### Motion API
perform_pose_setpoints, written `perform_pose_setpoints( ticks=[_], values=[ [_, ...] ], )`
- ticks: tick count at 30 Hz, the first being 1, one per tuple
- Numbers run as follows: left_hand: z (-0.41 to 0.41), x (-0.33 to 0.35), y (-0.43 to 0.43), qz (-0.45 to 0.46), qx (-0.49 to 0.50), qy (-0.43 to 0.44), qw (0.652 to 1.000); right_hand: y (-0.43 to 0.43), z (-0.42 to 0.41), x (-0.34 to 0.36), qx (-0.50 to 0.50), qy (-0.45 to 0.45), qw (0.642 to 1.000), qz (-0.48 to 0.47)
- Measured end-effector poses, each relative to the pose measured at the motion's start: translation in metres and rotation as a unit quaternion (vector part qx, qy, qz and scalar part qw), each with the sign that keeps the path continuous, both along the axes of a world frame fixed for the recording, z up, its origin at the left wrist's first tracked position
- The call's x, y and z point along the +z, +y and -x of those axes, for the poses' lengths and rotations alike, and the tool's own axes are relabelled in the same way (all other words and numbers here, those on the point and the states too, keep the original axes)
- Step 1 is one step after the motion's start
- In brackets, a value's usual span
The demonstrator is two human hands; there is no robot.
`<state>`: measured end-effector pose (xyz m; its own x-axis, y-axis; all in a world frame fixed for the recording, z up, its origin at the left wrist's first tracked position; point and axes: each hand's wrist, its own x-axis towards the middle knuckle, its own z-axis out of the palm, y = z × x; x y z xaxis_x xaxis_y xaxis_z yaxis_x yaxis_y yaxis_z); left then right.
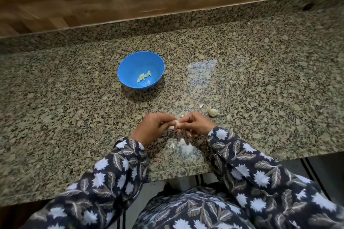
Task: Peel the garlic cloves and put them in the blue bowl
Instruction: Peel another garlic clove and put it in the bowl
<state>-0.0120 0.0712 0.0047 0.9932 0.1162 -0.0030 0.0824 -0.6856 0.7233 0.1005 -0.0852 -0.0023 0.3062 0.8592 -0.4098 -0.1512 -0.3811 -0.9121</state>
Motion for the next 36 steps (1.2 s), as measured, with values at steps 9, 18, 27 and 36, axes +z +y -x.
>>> perform_pose_setpoints(
  ticks=[9, 18, 27, 36],
  values=[
    [-0.006, 0.005, 0.000, -0.158, -0.129, 0.070, 0.977, 0.003, -0.004, -0.002, 0.020, -0.105, 0.994, 0.011],
    [-0.017, 0.006, -0.006, 0.024, 0.022, 0.206, 0.978, 0.006, 0.004, -0.010, 0.006, -0.413, 0.911, -0.011],
    [-0.016, 0.009, -0.020, 0.379, 0.171, 0.263, 0.871, 0.006, -0.006, -0.012, 0.001, -0.624, 0.776, -0.085],
    [-0.011, -0.029, -0.007, -0.189, -0.049, -0.273, 0.942, 0.006, 0.007, -0.003, -0.111, 0.314, 0.943, -0.013]
  ],
)
